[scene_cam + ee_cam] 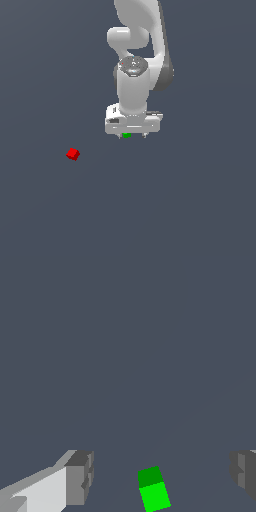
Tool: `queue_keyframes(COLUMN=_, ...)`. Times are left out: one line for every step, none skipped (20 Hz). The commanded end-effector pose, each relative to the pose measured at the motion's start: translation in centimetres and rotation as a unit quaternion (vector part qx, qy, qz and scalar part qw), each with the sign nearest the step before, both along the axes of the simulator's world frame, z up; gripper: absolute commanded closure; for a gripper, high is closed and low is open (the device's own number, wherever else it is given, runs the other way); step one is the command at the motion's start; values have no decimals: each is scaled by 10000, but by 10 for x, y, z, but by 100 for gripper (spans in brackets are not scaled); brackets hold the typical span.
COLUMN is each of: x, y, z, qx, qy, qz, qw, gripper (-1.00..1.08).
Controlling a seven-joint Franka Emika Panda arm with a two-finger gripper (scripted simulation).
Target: Stack the red cube on top of the green cube.
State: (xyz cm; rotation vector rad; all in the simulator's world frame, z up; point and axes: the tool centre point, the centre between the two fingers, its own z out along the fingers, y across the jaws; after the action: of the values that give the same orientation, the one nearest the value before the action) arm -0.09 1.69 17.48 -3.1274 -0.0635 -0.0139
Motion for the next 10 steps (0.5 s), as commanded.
queue_keyframes(x=0, y=0, z=0, qx=0, qy=0, qz=0, qw=10000, gripper=-92)
queue_keyframes(x=0, y=-1, z=0, qx=0, qy=0, qz=-3, qw=10000, gripper=-92)
queue_keyframes(x=0, y=-3, z=-1, qx=-1, qy=0, qz=-15, qw=10000, gripper=-92)
queue_keyframes(x=1, y=-6, z=-2, qx=-3, qy=1, qz=-34, qw=10000, gripper=-92)
queue_keyframes(x=2, y=-11, z=-4, qx=-4, qy=2, qz=-60, qw=10000, gripper=-92)
queue_keyframes(x=3, y=-17, z=-6, qx=-7, qy=3, qz=-94, qw=10000, gripper=-92)
queue_keyframes(x=4, y=-25, z=-9, qx=-10, qy=4, qz=-135, qw=9999, gripper=-92)
queue_keyframes(x=5, y=-33, z=-12, qx=-13, qy=6, qz=-183, qw=9998, gripper=-92)
queue_keyframes(x=6, y=-43, z=-16, qx=-16, qy=8, qz=-237, qw=9997, gripper=-92)
queue_keyframes(x=7, y=-54, z=-20, qx=-20, qy=10, qz=-298, qw=9996, gripper=-92)
